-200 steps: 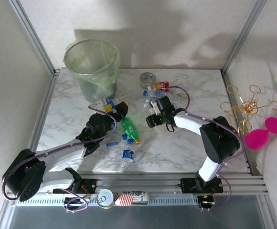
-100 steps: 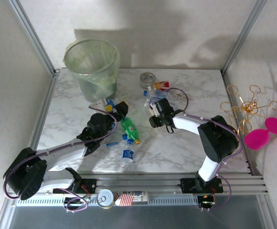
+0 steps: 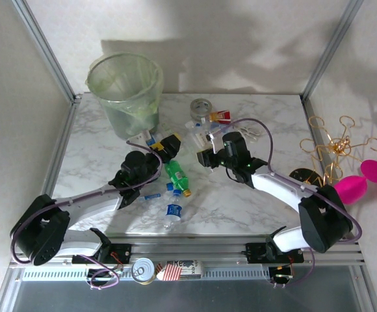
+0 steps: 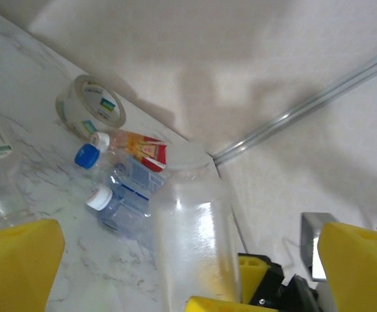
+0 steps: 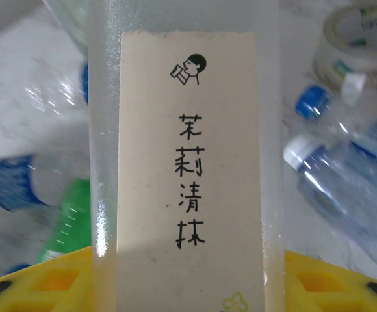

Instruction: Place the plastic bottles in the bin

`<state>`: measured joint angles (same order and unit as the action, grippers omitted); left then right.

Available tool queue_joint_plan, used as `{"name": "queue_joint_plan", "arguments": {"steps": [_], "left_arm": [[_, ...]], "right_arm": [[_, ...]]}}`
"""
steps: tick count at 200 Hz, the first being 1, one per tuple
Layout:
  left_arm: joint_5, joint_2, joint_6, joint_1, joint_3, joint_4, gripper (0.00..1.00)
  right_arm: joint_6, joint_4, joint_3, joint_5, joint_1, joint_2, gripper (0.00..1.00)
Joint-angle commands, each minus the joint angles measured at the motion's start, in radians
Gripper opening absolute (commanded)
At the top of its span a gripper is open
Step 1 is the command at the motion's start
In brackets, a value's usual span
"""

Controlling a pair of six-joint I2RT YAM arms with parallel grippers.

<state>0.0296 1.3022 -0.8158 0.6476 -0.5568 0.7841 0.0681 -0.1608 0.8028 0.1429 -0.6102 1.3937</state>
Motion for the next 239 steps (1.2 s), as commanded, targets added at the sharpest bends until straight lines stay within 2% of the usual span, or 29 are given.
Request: {"name": "queue_joint_plan", "arguments": {"steps": [1,60,110,135,167,185,200,239], "left_arm": [[-0.068,0.031,-0.048,0.023,-0.044,0.081,1.0],[-0.089,0.085,-0.072,0.05,-0.076,0.124,1.0],[-0.078,0.114,-0.085,0.051,-0.081,0.111,0.92],[-0.089,0.129,-0.108,0.053,-0.077,0.149,0.83],[-0.092,0.135,-0.106,0.052,-0.077,0.162,0.61],[-0.094,0.136,-0.101,0.052,-0.08,0.16,0.56],[-0.09,0.135,-0.101,0.052,-0.08,0.153,0.52],[-0.032,0.104,-0.108,0.042,-0.08,0.111,0.47]], "right_arm": [[0.059,-0.163,-0.032,0.075,-0.025,-0.039,0.47],[0.071,-0.221,-0.019,0.095,-0.11,-0.03,0.47],[0.063,-0.223,-0.011,0.107,-0.136,-0.038,0.47],[0.056,-0.22,-0.011,0.112,-0.139,-0.036,0.47],[0.052,-0.209,-0.011,0.109,-0.141,-0.039,0.47],[0.05,-0.206,-0.013,0.106,-0.144,-0.04,0.48],[0.053,-0.208,-0.017,0.106,-0.144,-0.043,0.52],[0.062,-0.218,-0.033,0.106,-0.145,-0.065,0.73]]}}
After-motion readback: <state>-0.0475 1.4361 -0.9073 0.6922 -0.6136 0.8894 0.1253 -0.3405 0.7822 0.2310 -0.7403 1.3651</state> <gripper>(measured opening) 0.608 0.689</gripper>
